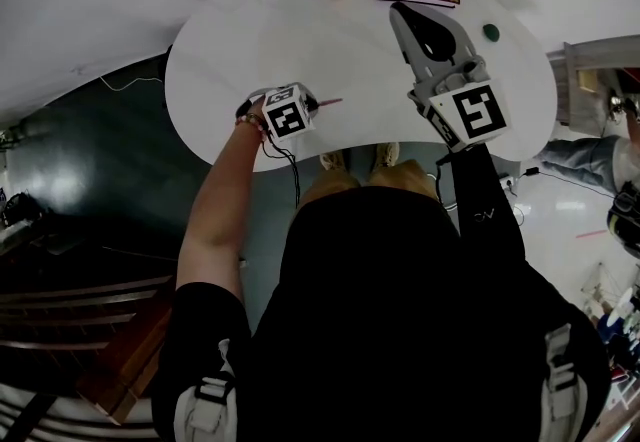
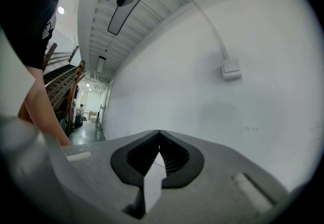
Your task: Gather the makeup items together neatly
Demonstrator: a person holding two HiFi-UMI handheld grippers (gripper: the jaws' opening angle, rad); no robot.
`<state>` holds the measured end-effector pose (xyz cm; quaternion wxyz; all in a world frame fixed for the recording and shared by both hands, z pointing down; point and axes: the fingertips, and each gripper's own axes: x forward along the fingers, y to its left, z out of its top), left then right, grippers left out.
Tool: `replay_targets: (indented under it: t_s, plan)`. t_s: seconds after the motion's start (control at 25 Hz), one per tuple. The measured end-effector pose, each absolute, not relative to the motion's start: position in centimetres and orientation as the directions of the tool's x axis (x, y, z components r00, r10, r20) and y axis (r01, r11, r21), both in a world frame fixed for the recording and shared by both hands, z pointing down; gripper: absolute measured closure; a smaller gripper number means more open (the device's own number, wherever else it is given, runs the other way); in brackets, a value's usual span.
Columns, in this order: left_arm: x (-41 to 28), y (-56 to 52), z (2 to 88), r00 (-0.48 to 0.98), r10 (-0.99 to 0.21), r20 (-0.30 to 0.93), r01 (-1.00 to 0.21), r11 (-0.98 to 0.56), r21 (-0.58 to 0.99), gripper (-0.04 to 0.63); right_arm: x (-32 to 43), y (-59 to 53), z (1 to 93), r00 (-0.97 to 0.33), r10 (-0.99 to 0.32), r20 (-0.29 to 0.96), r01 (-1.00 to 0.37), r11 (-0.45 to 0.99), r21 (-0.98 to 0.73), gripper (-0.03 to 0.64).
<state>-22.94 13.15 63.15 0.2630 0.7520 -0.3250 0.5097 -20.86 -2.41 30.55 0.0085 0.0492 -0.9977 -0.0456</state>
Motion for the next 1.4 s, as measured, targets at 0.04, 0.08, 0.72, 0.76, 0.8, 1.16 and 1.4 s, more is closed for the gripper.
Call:
replay_targets:
  t_s: [0.04, 0.08, 0.72, 0.76, 0.8, 1.16, 1.4]
  plan:
    - [-23.4, 11.6, 61.8, 0.283, -0.304, 0.910, -0.815, -0.577, 0.060, 0.551, -20.9, -2.5, 30.6, -0.995, -0.100, 0.010, -0.099, 0.991, 0.091, 0.612]
    - [-24.1, 10.0, 60.3, 0.272, -0.392, 0.879, -0.861, -0.507, 0.041, 0.551, -21.0, -2.5, 30.7, -0.995, -0.099, 0.007, -0.097, 0.991, 0.092, 0.612]
    - [-31.0, 6.3, 30.5, -0.423, -0.906, 0.010, -0.897, 0.418, -0.142, 0.550, -21.2, -3.2, 28.5, -0.971, -0.224, -0.084, -0.234, 0.962, 0.141, 0.612]
    - [-30.7, 6.5, 30.0, -0.420, -0.908, -0.007, -0.899, 0.417, -0.133, 0.550, -21.1, -3.3, 28.5, -0.968, -0.234, -0.087, -0.244, 0.959, 0.143, 0.612]
    - [-30.5, 6.4, 29.8, -0.410, -0.912, -0.008, -0.904, 0.407, -0.134, 0.551, -21.1, -3.3, 28.5, -0.967, -0.239, -0.089, -0.249, 0.958, 0.141, 0.612]
    - [-30.4, 6.5, 28.9, -0.415, -0.910, -0.020, -0.899, 0.413, -0.144, 0.551, -21.2, -2.5, 28.8, -0.970, -0.233, -0.072, -0.241, 0.961, 0.135, 0.612]
    - [-29.9, 5.8, 27.4, -0.394, -0.917, -0.059, -0.908, 0.398, -0.133, 0.549, -20.8, -3.1, 28.5, -0.965, -0.246, -0.087, -0.255, 0.959, 0.123, 0.612]
